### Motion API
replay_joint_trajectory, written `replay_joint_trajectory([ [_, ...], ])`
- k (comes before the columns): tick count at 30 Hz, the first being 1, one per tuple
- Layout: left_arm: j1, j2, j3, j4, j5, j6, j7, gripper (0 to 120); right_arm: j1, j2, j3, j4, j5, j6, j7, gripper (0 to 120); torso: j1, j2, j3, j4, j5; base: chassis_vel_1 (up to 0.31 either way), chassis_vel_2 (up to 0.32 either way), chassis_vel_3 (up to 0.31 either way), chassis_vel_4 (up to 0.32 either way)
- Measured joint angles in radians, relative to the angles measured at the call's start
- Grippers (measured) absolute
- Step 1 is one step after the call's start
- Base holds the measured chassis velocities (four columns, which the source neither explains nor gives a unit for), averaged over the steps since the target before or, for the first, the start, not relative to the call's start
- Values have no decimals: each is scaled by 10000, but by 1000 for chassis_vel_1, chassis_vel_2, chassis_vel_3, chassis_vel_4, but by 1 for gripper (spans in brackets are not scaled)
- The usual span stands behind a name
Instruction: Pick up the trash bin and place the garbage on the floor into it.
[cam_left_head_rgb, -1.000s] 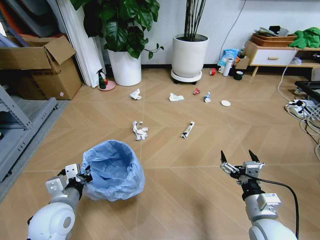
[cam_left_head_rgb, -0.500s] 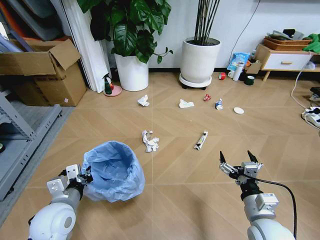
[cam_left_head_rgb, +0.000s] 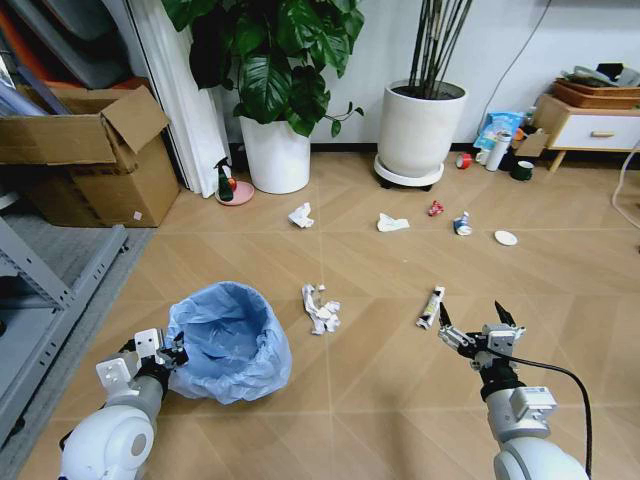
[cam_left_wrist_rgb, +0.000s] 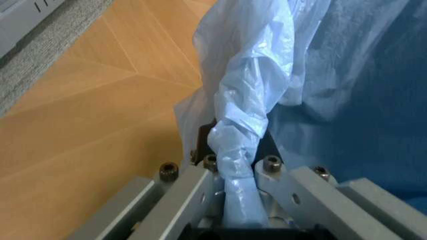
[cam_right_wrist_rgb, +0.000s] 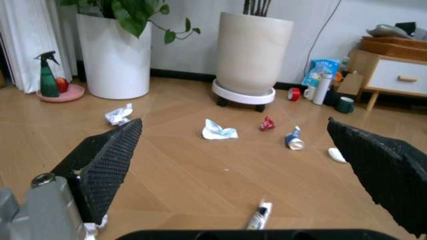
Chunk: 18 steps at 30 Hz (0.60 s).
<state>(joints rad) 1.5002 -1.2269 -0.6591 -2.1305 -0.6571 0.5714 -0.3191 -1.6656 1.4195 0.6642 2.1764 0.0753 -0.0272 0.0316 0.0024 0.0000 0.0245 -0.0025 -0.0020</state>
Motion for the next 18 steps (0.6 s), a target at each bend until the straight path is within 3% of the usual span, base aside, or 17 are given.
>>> replay_joint_trajectory([
  [11,29,-99,12,27,159,-92,96,0,70,-46,-22,-118,23,0,5,100,0,0,-1,0,0,-81,288,80,-301],
  [18,55,-149,15,23,212,-124,121,0,93,-45,-55,-207,18,-21,5,100,1,0,-1,-2,-2,-193,254,202,-244],
])
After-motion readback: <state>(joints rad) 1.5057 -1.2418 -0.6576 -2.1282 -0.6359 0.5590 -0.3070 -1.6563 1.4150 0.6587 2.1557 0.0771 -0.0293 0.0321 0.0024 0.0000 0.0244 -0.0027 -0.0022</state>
